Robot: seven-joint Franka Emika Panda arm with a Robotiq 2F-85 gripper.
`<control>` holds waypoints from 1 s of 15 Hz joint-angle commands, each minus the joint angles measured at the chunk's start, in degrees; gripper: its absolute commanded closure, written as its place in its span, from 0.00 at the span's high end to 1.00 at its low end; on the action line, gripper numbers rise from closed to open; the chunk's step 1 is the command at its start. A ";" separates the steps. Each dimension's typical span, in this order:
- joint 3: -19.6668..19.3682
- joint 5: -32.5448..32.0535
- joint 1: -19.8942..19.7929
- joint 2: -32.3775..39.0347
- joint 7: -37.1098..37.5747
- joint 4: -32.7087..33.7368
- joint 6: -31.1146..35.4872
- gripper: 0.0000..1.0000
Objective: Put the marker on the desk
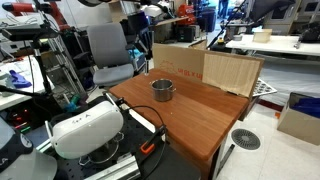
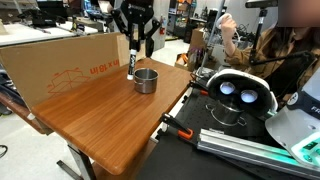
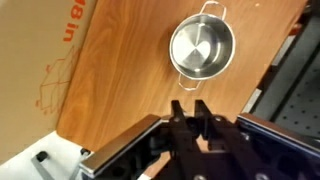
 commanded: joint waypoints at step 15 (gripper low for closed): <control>3.27 -3.94 2.35 28.21 -0.95 33.69 -32.20 0.05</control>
